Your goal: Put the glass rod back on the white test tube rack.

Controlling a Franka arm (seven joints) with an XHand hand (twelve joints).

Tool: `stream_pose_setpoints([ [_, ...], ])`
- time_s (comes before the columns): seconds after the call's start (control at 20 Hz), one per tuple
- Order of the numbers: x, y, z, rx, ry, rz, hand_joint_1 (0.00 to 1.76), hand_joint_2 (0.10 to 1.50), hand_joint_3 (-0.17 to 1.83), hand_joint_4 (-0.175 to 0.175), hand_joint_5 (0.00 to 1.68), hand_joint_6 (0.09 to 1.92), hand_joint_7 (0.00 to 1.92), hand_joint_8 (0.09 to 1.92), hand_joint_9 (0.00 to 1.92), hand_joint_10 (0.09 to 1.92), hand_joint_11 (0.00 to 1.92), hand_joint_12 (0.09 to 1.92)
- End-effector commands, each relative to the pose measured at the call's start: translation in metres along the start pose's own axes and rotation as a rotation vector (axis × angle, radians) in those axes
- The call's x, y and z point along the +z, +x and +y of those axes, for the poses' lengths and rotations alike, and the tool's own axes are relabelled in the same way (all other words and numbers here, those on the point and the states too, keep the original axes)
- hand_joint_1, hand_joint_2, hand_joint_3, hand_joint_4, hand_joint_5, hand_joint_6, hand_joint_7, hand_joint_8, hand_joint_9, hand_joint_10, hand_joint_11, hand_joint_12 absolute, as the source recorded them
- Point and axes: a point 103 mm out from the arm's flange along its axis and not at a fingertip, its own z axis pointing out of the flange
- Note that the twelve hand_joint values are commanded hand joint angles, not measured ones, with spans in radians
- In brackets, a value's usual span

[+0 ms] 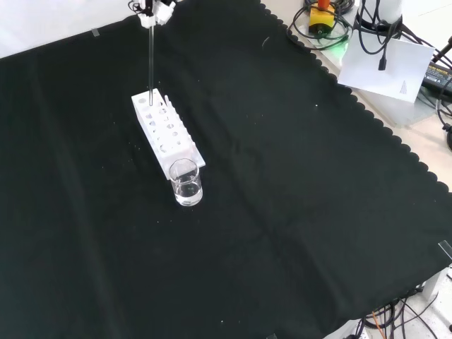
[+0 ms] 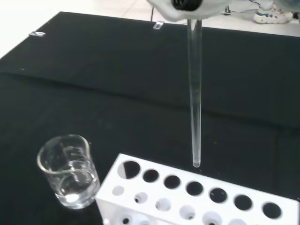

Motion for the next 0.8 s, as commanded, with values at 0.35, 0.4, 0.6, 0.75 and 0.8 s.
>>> stream_pose_setpoints([
  [0.35, 0.012, -0.037, -0.035, 0.063, 0.027, -0.017, 1.33, 1.03, -0.17, -0.175, 1.48, 0.09, 1.39, 0.59, 1.75, 0.42, 1.71, 0.40],
  [0.4, 0.013, -0.036, -0.033, 0.063, 0.032, -0.019, 1.33, 1.03, -0.17, -0.175, 1.48, 0.09, 1.39, 0.59, 1.75, 0.42, 1.71, 0.40],
  [0.6, 0.015, -0.036, -0.034, 0.062, 0.031, -0.019, 1.33, 1.03, -0.17, -0.175, 1.48, 0.09, 1.39, 0.59, 1.75, 0.42, 1.71, 0.40],
  [0.75, 0.020, -0.037, -0.033, 0.062, 0.040, -0.016, 1.33, 1.03, -0.17, -0.175, 1.48, 0.09, 1.38, 0.59, 1.75, 0.42, 1.71, 0.40],
  [0.8, 0.021, -0.037, -0.032, 0.062, 0.041, -0.013, 1.33, 1.03, -0.17, -0.175, 1.48, 0.09, 1.39, 0.59, 1.75, 0.42, 1.71, 0.40],
])
